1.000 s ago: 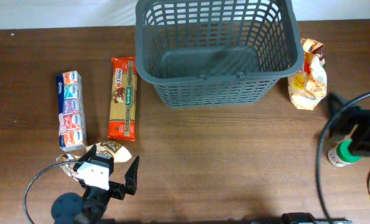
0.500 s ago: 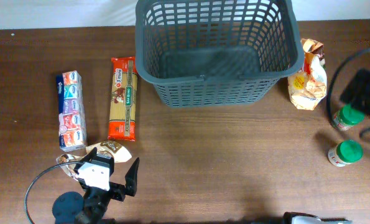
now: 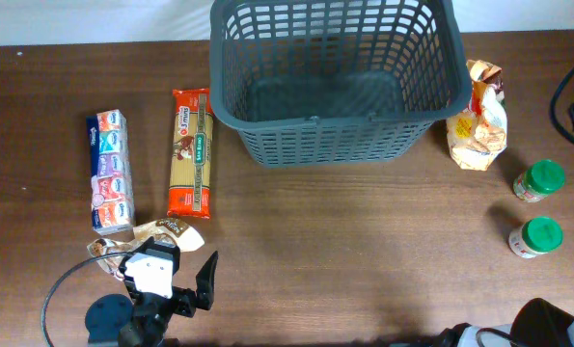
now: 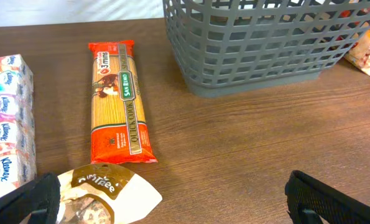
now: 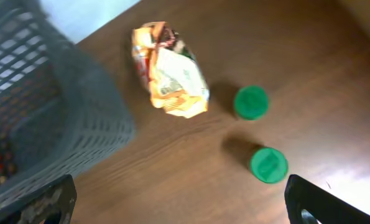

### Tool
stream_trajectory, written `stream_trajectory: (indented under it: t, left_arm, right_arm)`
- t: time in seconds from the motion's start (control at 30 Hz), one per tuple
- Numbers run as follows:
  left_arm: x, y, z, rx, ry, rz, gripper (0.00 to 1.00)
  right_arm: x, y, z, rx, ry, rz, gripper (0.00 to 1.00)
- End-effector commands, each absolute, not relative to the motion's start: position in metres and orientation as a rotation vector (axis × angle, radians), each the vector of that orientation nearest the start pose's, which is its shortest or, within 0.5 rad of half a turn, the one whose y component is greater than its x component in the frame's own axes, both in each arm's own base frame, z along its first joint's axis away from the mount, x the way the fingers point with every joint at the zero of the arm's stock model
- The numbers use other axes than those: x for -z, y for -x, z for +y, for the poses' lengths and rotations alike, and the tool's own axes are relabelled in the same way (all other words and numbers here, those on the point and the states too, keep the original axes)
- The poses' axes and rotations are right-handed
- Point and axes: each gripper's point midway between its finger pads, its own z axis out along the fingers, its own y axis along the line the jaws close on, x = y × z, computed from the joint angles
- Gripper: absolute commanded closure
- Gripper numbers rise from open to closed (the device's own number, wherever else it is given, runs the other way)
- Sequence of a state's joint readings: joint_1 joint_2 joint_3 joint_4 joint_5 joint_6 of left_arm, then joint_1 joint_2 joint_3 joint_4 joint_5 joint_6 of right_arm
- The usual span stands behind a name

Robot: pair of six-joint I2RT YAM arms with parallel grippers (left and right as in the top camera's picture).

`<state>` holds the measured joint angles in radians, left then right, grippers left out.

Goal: Pack container
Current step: 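Move the right gripper up toward the orange coffee-bean bag, then lower the right gripper onto the orange bag and close on it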

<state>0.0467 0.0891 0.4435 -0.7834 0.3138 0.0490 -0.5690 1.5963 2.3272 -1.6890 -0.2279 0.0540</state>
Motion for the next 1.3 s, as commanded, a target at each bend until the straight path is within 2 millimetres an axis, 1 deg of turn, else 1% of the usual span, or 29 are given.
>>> stream_trajectory:
  t: [0.0, 0.1, 0.13, 0.17, 0.2, 0.23, 0.3, 0.33, 0.43, 0.53, 0.57, 0.63, 0.77, 0.87, 0.97, 1.07, 1.17, 1.2, 1.27]
  left_arm:
    - [-0.182, -0.184, -0.043, 0.239, -0.2, 1.974, 0.01]
    - [-0.182, -0.184, -0.043, 0.239, -0.2, 1.974, 0.01]
    - [-0.182, -0.184, -0.043, 0.239, -0.2, 1.974, 0.01]
    - [-0.182, -0.184, -0.043, 0.239, -0.2, 1.974, 0.01]
    - [-0.182, -0.184, -0.043, 0.239, -0.2, 1.974, 0.01]
    - [-0.182, -0.184, -0.043, 0.239, -0.2, 1.974, 0.01]
    - [-0.182, -0.184, -0.043, 0.239, -0.2, 1.974, 0.01]
    - [-0.182, -0.184, -0.043, 0.239, -0.2, 1.974, 0.01]
    - [-0.181, -0.184, -0.043, 0.239, -0.2, 1.975, 0.01]
    - [-0.18, -0.183, -0.043, 0.241, -0.199, 1.982, 0.0]
    - [-0.179, -0.183, -0.043, 0.241, -0.199, 1.984, 0.01]
    - [-0.178, -0.183, -0.043, 0.242, -0.198, 1.989, 0.01]
    - [-0.178, -0.183, -0.043, 0.242, -0.198, 1.989, 0.01]
    - [-0.178, -0.183, -0.043, 0.242, -0.198, 1.989, 0.01]
    - [-0.178, -0.183, -0.043, 0.242, -0.198, 1.989, 0.01]
    - [-0.178, -0.183, -0.043, 0.242, -0.198, 1.989, 0.01]
    - [-0.178, -0.183, -0.043, 0.242, -0.198, 1.989, 0.01]
    - [-0.178, -0.183, -0.043, 0.242, -0.198, 1.989, 0.01]
    - [-0.178, -0.183, -0.043, 0.242, -0.198, 1.989, 0.01]
  right_arm:
    - [-0.397, -0.29, -0.131, -0.101, -0.593, 2.367, 0.01]
    - [-0.399, -0.304, -0.14, -0.083, -0.577, 2.336, 0.01]
    - [-0.397, -0.316, -0.147, -0.073, -0.554, 2.33, 0.01]
    - [-0.393, -0.321, -0.149, -0.068, -0.53, 2.342, 0.01]
    - [-0.388, -0.326, -0.151, -0.068, -0.506, 2.358, 0.01]
    - [-0.382, -0.333, -0.151, -0.079, -0.433, 2.383, 0.01]
    - [-0.368, -0.345, -0.149, -0.09, -0.23, 2.432, 0.01]
    - [-0.362, -0.35, -0.152, -0.082, -0.185, 2.448, 0.01]
    - [-0.347, -0.367, -0.163, -0.073, -0.136, 2.467, 0.01]
    - [-0.331, -0.382, -0.168, -0.09, -0.107, 2.488, 0.01]
    - [-0.327, -0.385, -0.166, -0.095, -0.071, 2.497, 0.01]
    - [-0.306, -0.396, -0.157, -0.133, 0.022, 2.547, 0.01]
    - [-0.282, -0.416, -0.141, -0.179, 0.079, 2.593, 0.01]
    - [-0.26, -0.435, -0.127, -0.145, 0.15, 2.64, 0.01]
    - [-0.245, -0.443, -0.12, -0.11, 0.187, 2.681, 0.01]
    - [-0.234, -0.449, -0.115, -0.116, 0.209, 2.702, 0.01]
    - [-0.224, -0.454, -0.115, -0.125, 0.219, 2.716, 0.01]
    - [-0.218, -0.455, -0.117, -0.127, 0.216, 2.73, 0.01]
    - [-0.214, -0.456, -0.118, -0.13, 0.212, 2.735, 0.01]
